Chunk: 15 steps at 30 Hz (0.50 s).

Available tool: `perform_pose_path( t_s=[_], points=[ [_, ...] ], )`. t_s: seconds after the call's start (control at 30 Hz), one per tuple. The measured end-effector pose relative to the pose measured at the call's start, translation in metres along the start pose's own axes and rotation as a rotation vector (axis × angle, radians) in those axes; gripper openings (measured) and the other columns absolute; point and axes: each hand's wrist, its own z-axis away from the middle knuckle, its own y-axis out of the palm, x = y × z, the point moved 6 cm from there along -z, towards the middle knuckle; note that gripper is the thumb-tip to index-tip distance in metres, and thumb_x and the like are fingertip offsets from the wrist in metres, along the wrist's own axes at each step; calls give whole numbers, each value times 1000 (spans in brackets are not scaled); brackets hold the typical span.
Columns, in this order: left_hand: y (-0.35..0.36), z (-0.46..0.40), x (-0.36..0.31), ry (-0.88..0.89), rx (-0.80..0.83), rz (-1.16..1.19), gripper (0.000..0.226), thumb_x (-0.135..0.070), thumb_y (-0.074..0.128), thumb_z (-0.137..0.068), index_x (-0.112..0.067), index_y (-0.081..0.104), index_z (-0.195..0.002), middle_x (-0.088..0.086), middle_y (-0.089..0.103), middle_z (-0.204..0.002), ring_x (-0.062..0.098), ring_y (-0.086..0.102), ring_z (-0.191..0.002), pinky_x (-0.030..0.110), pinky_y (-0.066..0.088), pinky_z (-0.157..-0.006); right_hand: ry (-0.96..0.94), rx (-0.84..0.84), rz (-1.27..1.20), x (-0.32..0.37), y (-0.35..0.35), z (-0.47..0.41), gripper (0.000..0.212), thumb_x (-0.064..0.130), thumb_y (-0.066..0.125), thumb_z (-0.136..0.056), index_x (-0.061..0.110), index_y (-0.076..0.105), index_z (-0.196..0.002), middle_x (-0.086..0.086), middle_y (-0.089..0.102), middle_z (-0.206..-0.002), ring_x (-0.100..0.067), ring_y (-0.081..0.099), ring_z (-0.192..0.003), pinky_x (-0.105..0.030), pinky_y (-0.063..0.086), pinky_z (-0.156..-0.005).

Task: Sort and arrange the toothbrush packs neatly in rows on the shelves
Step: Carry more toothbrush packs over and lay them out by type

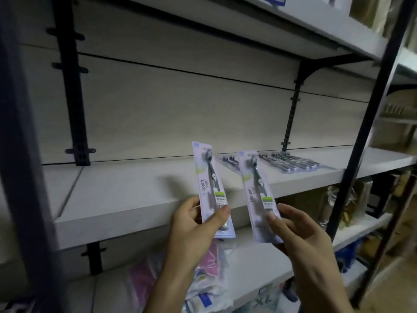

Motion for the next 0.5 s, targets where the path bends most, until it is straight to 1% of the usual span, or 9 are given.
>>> perform_pose_path(
  t_s=[0.1,0.2,0.27,0.33,0.4,0.5],
  points=[
    [32,-32,16,2,3,-3,16,-8,73,-78,-6,67,-93,11,73,-79,10,65,-60,18,50,-50,-11,-3,-11,-8,-13,-42,36,23,77,-67,15,67,-101,-9,74,-84,-31,70,-90,-47,54,-83],
    [68,-56,32,13,12,6,15,-6,73,-78,-4,67,-91,12,72,-78,9,64,-60,16,49,-54,-6,-24,-13,-15,-37,-76,41,26,77,-64,15,67,-102,-8,75,-85,-29,70,-87,-44,55,-80],
    [94,-67,43,-5,30,-9,13,-6,73,-78,-4,67,-90,12,72,-79,9,63,-60,17,50,-56,-1,-44,-5,-18,-58,-95,42,29,76,-64,16,67,-102,-7,74,-85,-27,70,-85,-43,55,-77],
    [117,-75,52,-22,45,-12,13,-7,73,-79,-4,67,-90,12,72,-80,8,64,-61,21,52,-55,-6,-63,0,-21,-78,-113,38,29,76,-67,17,68,-102,-7,74,-82,-24,69,-81,-39,54,-72],
    [139,-83,58,-17,50,-5,13,-5,72,-79,-3,67,-90,12,72,-79,8,64,-60,16,50,-55,-18,-71,12,-23,-96,-131,33,25,76,-72,17,68,-102,-6,74,-81,-19,68,-78,-32,51,-67],
    [170,-92,66,-2,23,-12,13,-5,72,-79,-3,67,-91,9,72,-76,5,63,-58,12,47,-53,-31,-50,21,-25,-119,-161,30,25,76,-72,18,68,-100,-6,74,-83,-20,69,-83,-34,53,-72]
  ],
)
